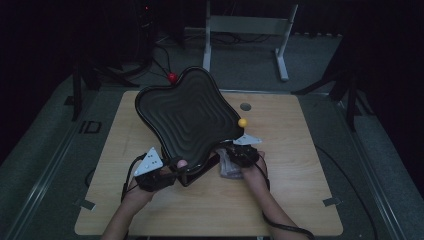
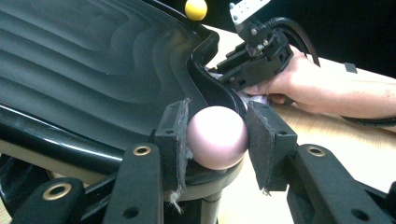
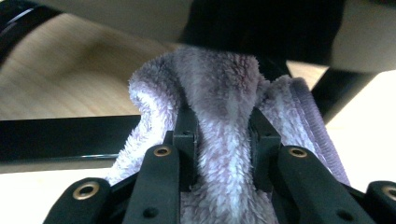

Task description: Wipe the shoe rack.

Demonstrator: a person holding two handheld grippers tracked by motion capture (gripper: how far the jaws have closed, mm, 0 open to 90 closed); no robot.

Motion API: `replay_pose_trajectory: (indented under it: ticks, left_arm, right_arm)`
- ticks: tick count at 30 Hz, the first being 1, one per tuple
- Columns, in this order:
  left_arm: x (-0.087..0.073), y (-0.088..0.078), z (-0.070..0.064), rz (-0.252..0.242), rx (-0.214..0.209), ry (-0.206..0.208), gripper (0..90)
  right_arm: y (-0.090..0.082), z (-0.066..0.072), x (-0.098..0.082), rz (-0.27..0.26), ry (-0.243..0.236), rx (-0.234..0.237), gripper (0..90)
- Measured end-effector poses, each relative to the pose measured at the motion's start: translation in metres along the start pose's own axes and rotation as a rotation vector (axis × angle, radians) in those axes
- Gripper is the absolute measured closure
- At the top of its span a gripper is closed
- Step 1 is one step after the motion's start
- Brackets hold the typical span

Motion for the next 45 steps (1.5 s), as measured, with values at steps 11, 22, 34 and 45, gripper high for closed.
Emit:
replay_pose_trajectory:
  ticks: [11,22,34,45]
  left_arm:
    - [0.0,0.0,0.0,0.006,0.001,0.004,60.4]
    - [0.0,0.0,0.0,0.002,0.008,0.003,60.3]
    - [0.0,-0.001,0.0,0.003,0.005,0.0,60.4]
    - [0.0,-0.001,0.0,0.002,0.005,-0.001,60.4]
  right_arm:
    - [-0.008,0.041,-0.005,-0.043,-0.028,0.054,72.3]
    - [-0.03,0.137,-0.009,-0.069,-0.171,0.244,72.2]
    - [-0.025,0.105,-0.01,-0.059,-0.194,0.197,72.0]
    - [-0.009,0.019,-0.013,0.012,-0.038,0.08,72.0]
Point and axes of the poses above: each handheld gripper's, and its own axes: y roughly forward along the jaws, x roughly out of its top, z roughly to its left, the point moved 8 cm from there along y, roughly forward along the jaws, and after that the axes turned 7 degrees about -x, right-handed, at the moved point
